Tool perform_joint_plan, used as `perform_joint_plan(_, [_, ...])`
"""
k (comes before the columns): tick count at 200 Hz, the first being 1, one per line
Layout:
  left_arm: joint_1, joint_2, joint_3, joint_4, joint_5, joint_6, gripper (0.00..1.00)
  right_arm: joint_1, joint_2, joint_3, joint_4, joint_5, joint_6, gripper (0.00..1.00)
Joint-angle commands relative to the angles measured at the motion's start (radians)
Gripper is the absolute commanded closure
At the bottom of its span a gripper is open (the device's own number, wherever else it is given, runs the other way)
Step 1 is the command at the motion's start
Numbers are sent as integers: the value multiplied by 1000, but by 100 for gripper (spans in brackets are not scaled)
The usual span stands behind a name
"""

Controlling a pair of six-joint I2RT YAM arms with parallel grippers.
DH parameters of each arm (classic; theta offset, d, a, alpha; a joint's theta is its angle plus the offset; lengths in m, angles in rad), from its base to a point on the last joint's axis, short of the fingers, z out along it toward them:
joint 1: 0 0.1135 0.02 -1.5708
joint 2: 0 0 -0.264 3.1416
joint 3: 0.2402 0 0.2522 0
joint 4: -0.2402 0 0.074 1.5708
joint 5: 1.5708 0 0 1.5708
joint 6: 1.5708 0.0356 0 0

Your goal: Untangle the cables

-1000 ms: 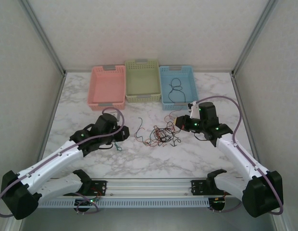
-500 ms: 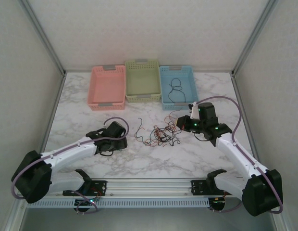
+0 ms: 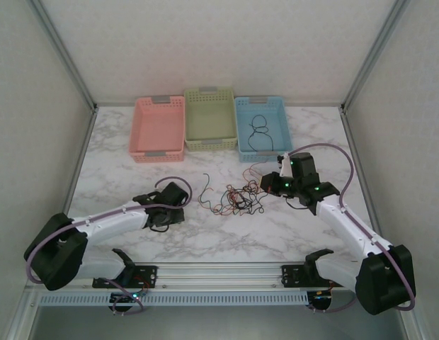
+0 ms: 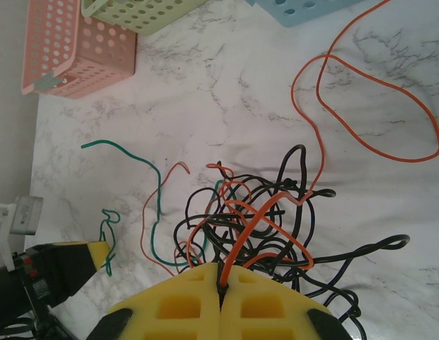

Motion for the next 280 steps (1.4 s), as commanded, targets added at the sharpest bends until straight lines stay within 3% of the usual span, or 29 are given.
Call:
perform_joint_plan(1, [-5,-62,31,-30,-33,10,100,6,3,-15,12,12,-25,100])
perform_joint_plan(44, [-4,-141,119,-83,-49,64,100,6,6,-20,16,15,-24,100])
perform_joint_plan(85, [48,-53,333,-114,-40,153,100,6,0,-28,19,19,-21,100])
perform_joint_plan(174, [211,566,1104,-202,145,259,100,6,-12,-37,1,35,-19,100])
perform_joint_plan(253, [283,950,1542,-287,164,259,100,13,-8,-41,-2,25,-12,100])
perform_joint_plan(262, [286,995,1609,-330,167,266,91,14,-6,-42,-3,23,-11,100])
perform_joint_plan(280, [290,1046,1683,-371,174,279,62,15,-4,-41,-4,21,-13,100])
